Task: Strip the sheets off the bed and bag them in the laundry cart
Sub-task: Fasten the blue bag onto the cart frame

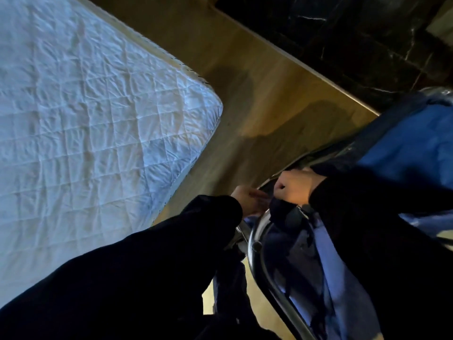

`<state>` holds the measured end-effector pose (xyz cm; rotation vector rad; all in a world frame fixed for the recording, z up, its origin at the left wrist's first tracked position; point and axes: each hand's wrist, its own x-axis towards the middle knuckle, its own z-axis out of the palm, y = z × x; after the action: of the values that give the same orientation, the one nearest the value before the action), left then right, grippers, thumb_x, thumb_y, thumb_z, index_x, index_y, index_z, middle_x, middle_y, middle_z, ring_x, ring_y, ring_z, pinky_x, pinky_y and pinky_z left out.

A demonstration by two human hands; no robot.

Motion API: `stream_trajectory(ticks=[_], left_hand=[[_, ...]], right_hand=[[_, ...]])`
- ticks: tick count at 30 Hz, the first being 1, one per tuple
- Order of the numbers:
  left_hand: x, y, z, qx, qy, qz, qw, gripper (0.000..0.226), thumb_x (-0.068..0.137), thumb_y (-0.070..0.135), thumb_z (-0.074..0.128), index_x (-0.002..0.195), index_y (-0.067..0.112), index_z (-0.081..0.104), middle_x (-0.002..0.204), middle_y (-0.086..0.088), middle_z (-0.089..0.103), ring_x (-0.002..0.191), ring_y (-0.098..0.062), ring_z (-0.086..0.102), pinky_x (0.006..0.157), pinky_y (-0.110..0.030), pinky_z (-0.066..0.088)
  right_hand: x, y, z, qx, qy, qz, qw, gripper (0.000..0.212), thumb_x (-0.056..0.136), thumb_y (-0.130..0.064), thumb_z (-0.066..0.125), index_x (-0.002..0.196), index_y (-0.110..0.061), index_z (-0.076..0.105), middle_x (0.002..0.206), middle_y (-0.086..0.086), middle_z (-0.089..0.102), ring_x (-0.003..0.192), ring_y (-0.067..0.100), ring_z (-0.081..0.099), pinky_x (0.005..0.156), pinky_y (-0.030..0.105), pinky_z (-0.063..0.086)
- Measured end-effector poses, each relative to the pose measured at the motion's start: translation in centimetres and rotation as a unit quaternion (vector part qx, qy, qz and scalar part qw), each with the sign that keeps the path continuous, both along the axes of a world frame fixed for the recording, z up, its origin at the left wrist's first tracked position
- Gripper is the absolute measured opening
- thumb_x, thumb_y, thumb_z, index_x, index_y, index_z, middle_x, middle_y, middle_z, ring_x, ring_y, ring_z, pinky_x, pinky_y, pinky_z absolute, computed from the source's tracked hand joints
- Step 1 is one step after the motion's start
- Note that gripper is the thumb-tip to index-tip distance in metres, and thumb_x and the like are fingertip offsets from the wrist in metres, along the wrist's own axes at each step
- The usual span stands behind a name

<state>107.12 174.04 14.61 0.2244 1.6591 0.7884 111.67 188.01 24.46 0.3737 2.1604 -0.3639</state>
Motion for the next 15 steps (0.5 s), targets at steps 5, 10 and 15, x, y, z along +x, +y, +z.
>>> stream_trajectory(ticks=[5, 10, 15], left_hand=[[0.7, -0.2, 0.0, 0.113, 0.107, -0.060, 0.986, 0.017, 0.078, 0.006, 0.064, 0.090, 0.009, 0.075, 0.060, 0.009, 0.059, 0.052, 0.005, 0.047, 0.060, -0.019, 0.044], [0.0, -0.5, -0.7, 0.165, 0.164, -0.131, 0.964, 0.004, 0.082, 0.002, 0.068, 0.084, -0.001, 0.068, 0.075, -0.018, 0.062, 0.067, -0.017, 0.053, 0.057, -0.016, 0.033], [-2.0, -0.1, -1.5, 0.214, 0.156, -0.193, 0.945, 0.031, 0.079, 0.026, 0.071, 0.094, 0.000, 0.071, 0.094, -0.016, 0.069, 0.084, -0.028, 0.065, 0.073, -0.028, 0.045]], right_hand=[[-1.8, 0.1, -0.6, -0.021, -0.097, -0.004, 0.995, 0.028, 0.092, -0.031, 0.047, 0.097, -0.014, 0.069, 0.114, 0.006, 0.065, 0.108, 0.027, 0.057, 0.086, 0.033, 0.041], [-2.3, -1.3, -1.9, 0.017, -0.118, 0.009, 0.993, 0.051, 0.086, -0.068, 0.045, 0.079, -0.019, 0.058, 0.091, 0.002, 0.060, 0.106, 0.022, 0.057, 0.091, 0.038, 0.034], [-3.0, -1.3, -2.3, -0.037, -0.138, -0.027, 0.989, 0.020, 0.082, -0.033, 0.065, 0.085, -0.015, 0.072, 0.076, 0.003, 0.063, 0.073, 0.017, 0.058, 0.066, 0.026, 0.042]])
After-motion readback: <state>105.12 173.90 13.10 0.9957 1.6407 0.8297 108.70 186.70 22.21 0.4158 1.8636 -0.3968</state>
